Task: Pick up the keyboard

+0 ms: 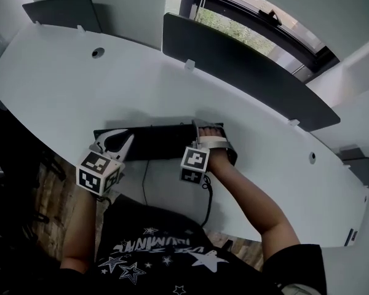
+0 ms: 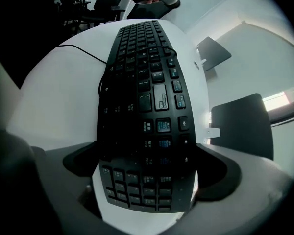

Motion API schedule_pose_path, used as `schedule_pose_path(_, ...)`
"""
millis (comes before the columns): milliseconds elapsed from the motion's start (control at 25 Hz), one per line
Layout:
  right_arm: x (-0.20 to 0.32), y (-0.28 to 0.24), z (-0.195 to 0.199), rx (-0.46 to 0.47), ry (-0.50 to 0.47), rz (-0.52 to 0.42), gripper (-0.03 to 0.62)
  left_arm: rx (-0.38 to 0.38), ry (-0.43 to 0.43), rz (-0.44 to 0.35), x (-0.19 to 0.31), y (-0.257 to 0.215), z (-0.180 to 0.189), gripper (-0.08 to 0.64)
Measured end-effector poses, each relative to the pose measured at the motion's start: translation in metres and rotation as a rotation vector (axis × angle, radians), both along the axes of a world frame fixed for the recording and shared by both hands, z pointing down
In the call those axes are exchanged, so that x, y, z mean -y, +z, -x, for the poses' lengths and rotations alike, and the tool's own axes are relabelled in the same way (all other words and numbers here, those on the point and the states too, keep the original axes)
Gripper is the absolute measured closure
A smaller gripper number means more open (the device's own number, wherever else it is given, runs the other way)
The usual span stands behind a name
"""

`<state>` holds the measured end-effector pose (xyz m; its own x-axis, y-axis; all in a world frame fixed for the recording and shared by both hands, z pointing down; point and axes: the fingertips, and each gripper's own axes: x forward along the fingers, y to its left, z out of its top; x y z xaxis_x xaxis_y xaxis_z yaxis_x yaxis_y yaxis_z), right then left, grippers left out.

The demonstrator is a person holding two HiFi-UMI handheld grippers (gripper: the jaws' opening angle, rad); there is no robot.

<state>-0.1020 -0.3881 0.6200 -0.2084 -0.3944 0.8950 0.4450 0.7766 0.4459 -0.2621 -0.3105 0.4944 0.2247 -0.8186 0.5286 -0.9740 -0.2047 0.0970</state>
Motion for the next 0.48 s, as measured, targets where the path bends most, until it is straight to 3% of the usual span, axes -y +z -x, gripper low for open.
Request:
schedule_pose_path(40, -0.002, 0.0, 0.0, 0.011, 0.002, -0.013, 0.014, 0.007, 0.031, 0.011, 0.005, -0.001, -0.004, 0.532)
schedule_pose_path(120, 0.0, -0.002, -0.003, 0.022, -0.004, -0.062, 0.015, 0.037, 0.106, 0.027, 0.013, 0.0, -0.012, 0.427)
schedule_pose_path(240, 0.003, -0.005, -0.004, 0.042, -0.01, -0.118, 0.015, 0.132, 0.225, 0.059, 0.024, 0.009, -0.021, 0.345)
schedule_pose_path(320, 0.002, -0.006, -0.004, 0.045, -0.01, -0.128, 0.015, 0.189, 0.291, 0.096, 0.029, 0.016, -0.025, 0.307)
schedule_pose_path(480, -0.002, -0.01, -0.002, 0.07, 0.019, -0.133, 0.015, 0.209, 0.393, 0.225, 0.031, 0.029, -0.033, 0.282)
